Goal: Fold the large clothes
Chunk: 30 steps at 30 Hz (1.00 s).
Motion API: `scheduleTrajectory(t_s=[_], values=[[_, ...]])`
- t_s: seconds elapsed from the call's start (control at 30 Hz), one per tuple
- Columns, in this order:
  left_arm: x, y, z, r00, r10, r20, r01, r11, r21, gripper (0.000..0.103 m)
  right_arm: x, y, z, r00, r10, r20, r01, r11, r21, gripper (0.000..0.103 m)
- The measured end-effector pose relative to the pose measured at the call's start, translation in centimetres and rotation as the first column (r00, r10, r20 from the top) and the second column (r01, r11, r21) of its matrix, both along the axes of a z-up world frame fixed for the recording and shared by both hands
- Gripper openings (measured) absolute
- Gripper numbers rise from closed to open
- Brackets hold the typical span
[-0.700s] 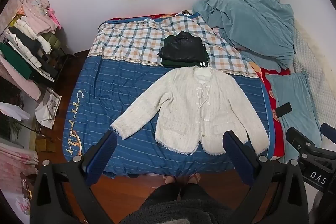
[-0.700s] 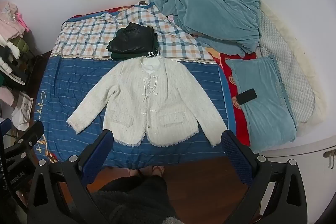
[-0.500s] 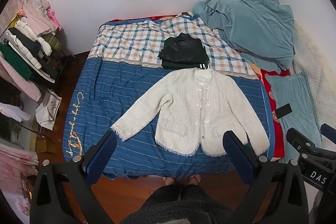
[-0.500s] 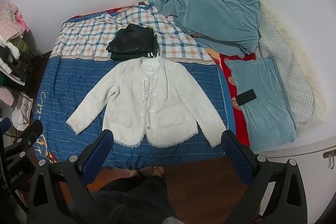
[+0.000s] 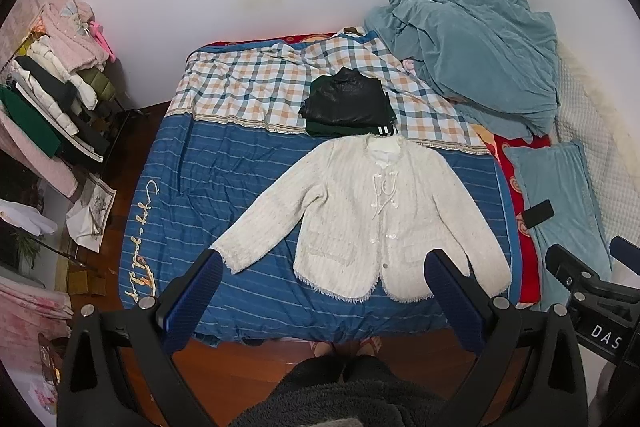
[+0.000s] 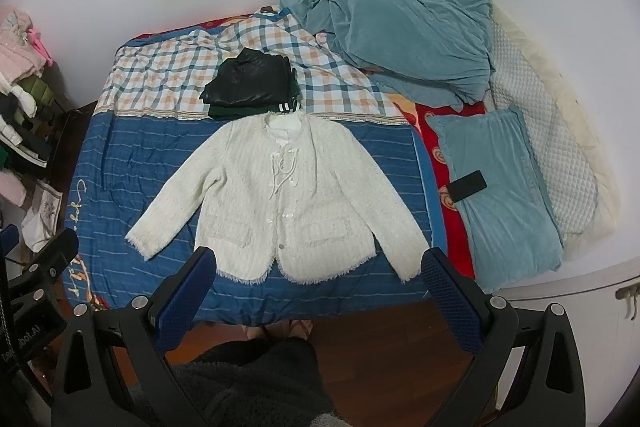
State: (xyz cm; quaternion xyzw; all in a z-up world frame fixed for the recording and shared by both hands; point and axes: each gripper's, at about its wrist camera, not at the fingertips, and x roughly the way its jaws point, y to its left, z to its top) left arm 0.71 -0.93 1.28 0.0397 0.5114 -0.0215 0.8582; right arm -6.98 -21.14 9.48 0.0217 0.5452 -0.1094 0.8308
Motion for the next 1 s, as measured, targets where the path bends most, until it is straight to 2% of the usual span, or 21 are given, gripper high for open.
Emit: scheduleTrajectory(t_s=[1.0], values=[[0.3, 0.5, 0.7, 1.0, 0.003, 0.019, -0.003, 1.0, -0.006, 0.103, 0.1, 0.6, 0.8, 1.0, 0.016, 0.02, -0.016, 1.0, -0.009, 0.103]])
